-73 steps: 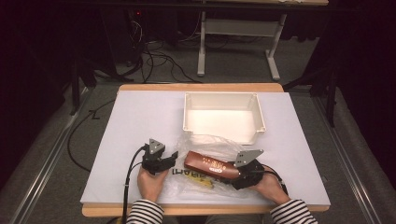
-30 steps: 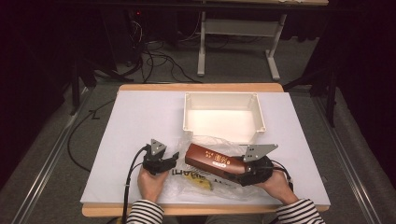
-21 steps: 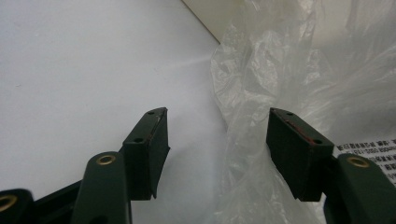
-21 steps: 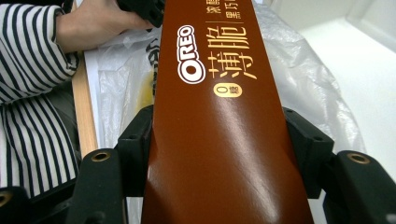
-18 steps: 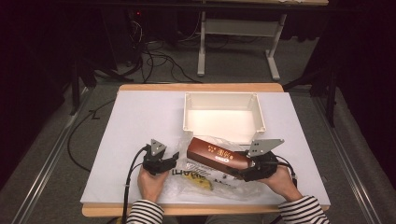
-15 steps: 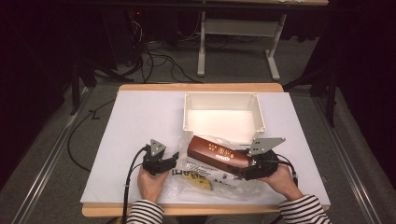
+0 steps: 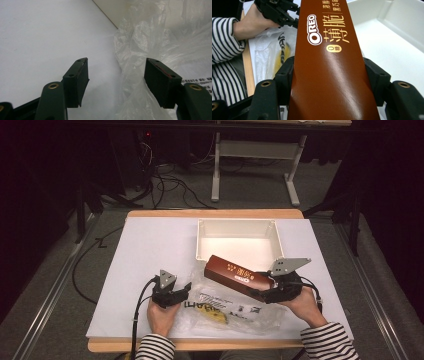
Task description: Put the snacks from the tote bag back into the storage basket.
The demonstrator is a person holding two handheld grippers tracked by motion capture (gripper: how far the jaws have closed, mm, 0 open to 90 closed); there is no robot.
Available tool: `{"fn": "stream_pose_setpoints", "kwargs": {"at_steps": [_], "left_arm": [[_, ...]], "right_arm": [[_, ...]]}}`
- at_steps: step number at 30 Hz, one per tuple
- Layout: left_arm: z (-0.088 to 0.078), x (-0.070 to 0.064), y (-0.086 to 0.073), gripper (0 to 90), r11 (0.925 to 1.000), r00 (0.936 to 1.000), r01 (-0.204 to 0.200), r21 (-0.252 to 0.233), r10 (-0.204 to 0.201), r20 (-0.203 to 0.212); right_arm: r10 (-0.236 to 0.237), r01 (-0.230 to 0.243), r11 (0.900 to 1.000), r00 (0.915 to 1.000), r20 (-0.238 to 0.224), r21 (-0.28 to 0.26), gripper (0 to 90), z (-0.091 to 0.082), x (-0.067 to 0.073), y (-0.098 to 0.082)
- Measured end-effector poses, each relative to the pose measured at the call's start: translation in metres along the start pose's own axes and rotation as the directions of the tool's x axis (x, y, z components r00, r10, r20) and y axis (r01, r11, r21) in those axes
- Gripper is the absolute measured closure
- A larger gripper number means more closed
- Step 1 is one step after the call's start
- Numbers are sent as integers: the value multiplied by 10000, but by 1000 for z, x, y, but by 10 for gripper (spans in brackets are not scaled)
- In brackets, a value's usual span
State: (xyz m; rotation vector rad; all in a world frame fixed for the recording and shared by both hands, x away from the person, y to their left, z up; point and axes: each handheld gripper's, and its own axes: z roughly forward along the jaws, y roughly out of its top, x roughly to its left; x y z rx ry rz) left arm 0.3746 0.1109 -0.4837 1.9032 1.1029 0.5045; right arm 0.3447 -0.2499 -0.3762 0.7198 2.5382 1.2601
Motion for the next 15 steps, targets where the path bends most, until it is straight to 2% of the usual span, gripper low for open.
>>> {"fn": "stream_pose_setpoints", "kwargs": {"at_steps": [5, 9, 15], "left_arm": [[0, 0, 0, 372, 10000, 10000, -28, 20, 28, 28], [-1, -3, -1, 382, 9997, 9997, -222, -105, 222, -86], [-1, -4, -1, 391, 9995, 9995, -321, -68, 321, 6]], "right_arm": [[108, -108, 9999, 9998, 162, -14, 383, -3, -8, 4], [218, -215, 9997, 9989, 415, -61, 383, -7, -14, 7], [410, -406, 9991, 9963, 753, -71, 383, -8, -25, 14]]}}
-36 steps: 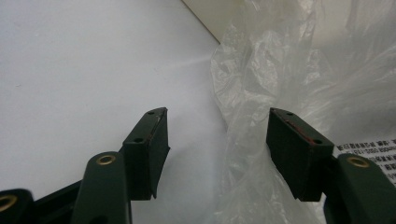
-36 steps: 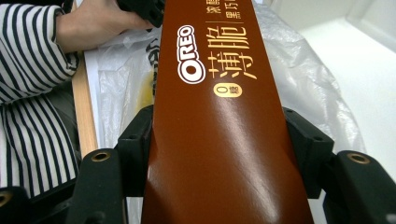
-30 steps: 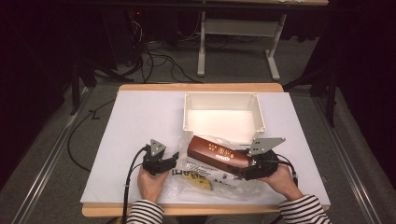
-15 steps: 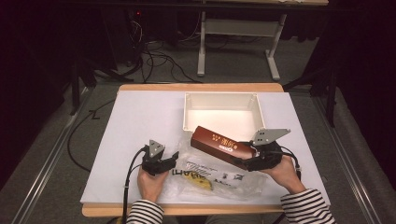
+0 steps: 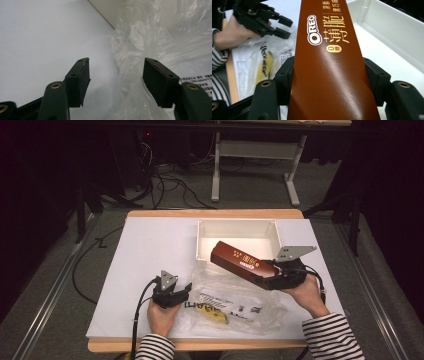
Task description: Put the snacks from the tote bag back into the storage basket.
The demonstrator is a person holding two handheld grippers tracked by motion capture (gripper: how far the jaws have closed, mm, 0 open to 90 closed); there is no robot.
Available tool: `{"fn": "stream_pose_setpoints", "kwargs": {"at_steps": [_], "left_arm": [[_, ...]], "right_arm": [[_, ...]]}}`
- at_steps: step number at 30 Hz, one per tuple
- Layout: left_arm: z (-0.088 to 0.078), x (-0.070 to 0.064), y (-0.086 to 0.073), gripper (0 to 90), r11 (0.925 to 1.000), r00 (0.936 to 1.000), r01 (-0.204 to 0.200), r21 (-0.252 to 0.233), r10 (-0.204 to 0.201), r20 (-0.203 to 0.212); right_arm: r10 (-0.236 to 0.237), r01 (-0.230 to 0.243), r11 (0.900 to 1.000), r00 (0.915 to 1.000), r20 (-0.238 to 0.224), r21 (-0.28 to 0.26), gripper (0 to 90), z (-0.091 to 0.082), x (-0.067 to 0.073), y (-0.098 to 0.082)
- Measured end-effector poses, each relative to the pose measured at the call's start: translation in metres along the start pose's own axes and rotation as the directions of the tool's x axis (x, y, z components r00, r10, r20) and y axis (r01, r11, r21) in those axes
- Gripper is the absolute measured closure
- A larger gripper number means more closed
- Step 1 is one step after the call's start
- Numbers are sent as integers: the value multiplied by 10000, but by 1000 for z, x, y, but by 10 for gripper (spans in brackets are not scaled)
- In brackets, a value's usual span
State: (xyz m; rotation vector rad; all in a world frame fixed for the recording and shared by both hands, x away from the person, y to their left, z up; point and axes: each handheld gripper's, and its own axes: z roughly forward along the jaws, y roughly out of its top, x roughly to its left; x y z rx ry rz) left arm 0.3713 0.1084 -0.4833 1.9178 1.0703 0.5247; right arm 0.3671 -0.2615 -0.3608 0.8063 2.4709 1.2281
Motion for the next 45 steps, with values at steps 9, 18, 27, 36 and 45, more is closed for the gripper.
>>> {"fn": "stream_pose_setpoints", "kwargs": {"at_steps": [9, 18, 27, 36, 45], "left_arm": [[5, -2, 2, 389, 9980, 9996, -254, 571, 245, 169], [4, -3, 2, 391, 9981, 9988, -443, 427, 432, 249], [4, -3, 1, 385, 9982, 9983, -439, 405, 422, 414], [3, -1, 1, 384, 9994, 9977, -285, 207, 272, 620], [2, -1, 1, 380, 9993, 9977, -316, 181, 304, 603]], "right_arm": [[350, -356, 9993, 9972, 659, 86, 383, 6, -20, 10], [756, -819, 9957, 9888, 1286, 442, 382, 29, -35, 18], [1006, -1183, 9889, 9782, 1816, 894, 382, 65, -48, 18], [1272, -1556, 9801, 9691, 2115, 1236, 381, 91, -54, 18], [1690, -2080, 9652, 9586, 2292, 1584, 380, 116, -64, 13]]}}
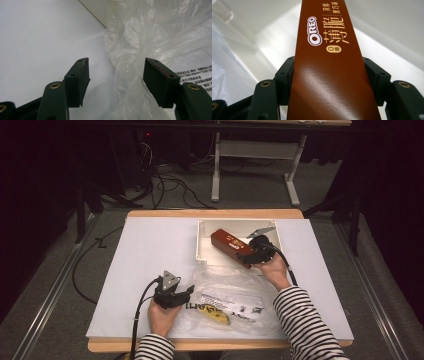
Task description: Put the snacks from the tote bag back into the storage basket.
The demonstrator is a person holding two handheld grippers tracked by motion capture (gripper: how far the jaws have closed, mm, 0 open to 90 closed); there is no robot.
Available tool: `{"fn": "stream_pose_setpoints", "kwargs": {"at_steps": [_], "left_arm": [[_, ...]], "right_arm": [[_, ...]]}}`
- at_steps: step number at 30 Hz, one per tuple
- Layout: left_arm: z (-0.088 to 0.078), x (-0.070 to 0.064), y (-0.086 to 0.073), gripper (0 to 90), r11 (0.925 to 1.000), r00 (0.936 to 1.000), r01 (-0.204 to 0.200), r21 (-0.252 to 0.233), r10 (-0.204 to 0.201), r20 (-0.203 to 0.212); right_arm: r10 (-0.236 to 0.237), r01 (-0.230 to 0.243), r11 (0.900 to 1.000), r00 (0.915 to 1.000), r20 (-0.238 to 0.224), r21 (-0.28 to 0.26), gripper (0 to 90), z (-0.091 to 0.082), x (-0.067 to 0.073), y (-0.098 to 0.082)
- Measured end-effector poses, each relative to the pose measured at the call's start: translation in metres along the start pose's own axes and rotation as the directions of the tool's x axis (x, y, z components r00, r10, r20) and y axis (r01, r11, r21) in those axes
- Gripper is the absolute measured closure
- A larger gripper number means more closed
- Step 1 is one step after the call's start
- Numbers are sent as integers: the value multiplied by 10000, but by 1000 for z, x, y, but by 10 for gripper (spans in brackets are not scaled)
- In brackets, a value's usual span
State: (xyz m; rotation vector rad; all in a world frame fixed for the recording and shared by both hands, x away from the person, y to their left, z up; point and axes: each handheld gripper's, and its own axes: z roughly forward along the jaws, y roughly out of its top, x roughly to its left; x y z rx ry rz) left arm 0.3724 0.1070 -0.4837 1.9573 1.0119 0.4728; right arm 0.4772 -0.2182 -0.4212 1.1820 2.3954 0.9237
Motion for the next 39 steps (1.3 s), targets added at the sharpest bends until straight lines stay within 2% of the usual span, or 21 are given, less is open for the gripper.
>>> {"fn": "stream_pose_setpoints", "kwargs": {"at_steps": [13, 22, 26, 31, 34, 36, 37, 39], "left_arm": [[0, -1, 0, 374, 10000, 9999, -24, -43, 24, -143], [0, -1, 0, 374, 10000, 10000, -9, -42, 9, -93], [-1, -1, 0, 373, 10000, 10000, -25, -54, 24, -72], [-1, -1, -1, 372, 9999, 9999, -31, -131, 29, -119], [-1, -1, -1, 372, 9999, 10000, -18, -135, 17, -82], [-1, -1, -1, 372, 9999, 10000, -34, -127, 33, -69], [-1, -1, -1, 373, 9999, 10000, -45, -125, 44, -75], [-1, -1, -1, 375, 9999, 9999, -40, -130, 39, -100]], "right_arm": [[-260, 257, 9994, 9996, 123, 242, 372, 13, -2, 0], [10, -33, 9990, 9987, 503, 441, 361, 16, -5, 0], [110, -138, 9979, 9990, 441, 635, 333, 17, -8, -1], [543, -551, 9982, 9980, 329, 242, 293, 13, -12, -1], [784, -766, 9960, 9962, 388, -466, 292, -1, -12, -2], [938, -915, 9931, 9952, 286, -732, 302, -7, -12, -2], [969, -948, 9926, 9950, 249, -760, 307, -9, -11, -2], [845, -814, 9901, 9962, 226, -1141, 335, -14, -7, -3]]}}
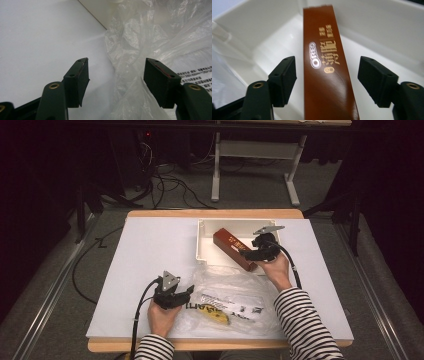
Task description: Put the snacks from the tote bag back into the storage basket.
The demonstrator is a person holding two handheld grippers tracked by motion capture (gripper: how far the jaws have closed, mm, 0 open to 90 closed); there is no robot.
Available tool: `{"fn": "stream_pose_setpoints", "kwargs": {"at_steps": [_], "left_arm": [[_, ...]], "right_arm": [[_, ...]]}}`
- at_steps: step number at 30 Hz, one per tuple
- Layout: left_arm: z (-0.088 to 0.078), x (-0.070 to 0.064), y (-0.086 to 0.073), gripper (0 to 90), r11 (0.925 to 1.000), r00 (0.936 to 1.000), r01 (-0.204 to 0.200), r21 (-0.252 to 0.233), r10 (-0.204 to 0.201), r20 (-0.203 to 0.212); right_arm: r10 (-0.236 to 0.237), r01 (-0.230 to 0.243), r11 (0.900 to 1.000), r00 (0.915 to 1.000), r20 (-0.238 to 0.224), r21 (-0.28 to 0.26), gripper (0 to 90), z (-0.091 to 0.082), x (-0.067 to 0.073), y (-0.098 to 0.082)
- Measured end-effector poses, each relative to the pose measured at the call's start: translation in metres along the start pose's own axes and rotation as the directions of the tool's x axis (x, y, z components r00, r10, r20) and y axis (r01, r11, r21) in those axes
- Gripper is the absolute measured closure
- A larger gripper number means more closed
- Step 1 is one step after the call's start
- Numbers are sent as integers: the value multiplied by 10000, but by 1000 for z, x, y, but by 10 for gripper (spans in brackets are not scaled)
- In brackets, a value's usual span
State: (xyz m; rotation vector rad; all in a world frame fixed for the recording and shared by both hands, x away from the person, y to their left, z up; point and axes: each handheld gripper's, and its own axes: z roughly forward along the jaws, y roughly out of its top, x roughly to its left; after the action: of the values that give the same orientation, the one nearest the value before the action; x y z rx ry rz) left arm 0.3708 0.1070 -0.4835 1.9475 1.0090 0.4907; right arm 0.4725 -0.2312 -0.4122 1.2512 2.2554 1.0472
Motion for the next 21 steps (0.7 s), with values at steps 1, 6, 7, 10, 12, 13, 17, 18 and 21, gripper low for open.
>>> {"fn": "stream_pose_setpoints", "kwargs": {"at_steps": [1, 6, 7, 10, 12, 13, 17, 18, 21], "left_arm": [[0, 0, 0, 373, 10000, 10000, 22, -11, -22, -61], [0, 2, 0, 365, 9997, 9997, 226, -83, -227, -42], [-1, 2, 0, 367, 9997, 9997, 241, -98, -241, -82], [-1, 3, 0, 374, 9994, 9995, 320, -117, -320, -19], [-1, 4, 0, 385, 9994, 9994, 333, -79, -333, 61], [-1, 4, 0, 385, 9994, 9994, 332, -72, -332, 76], [0, 3, 0, 392, 9997, 9996, 255, -52, -254, 73], [0, 3, 0, 389, 9997, 9996, 255, -52, -254, 73], [-2, 1, -1, 387, 9997, 9999, 133, -206, -134, -38]], "right_arm": [[-72, 71, 9998, 10000, -39, -208, 347, -3, 2, 0], [-414, 404, 9982, 9989, -213, -445, 392, -7, 13, 3], [-499, 484, 9980, 9981, -354, -406, 434, -6, 18, 2], [-650, 637, 9975, 9969, -433, -319, 565, -6, 24, -1], [-763, 751, 9964, 9966, -302, -380, 667, -8, 27, -6], [-763, 756, 9968, 9966, -324, -244, 704, -8, 28, -7], [-780, 777, 9969, 9961, -413, -70, 817, -11, 30, -11], [-780, 777, 9969, 9961, -413, -70, 817, -11, 30, -11], [-793, 803, 9967, 9945, -680, 128, 891, -12, 32, -12]]}}
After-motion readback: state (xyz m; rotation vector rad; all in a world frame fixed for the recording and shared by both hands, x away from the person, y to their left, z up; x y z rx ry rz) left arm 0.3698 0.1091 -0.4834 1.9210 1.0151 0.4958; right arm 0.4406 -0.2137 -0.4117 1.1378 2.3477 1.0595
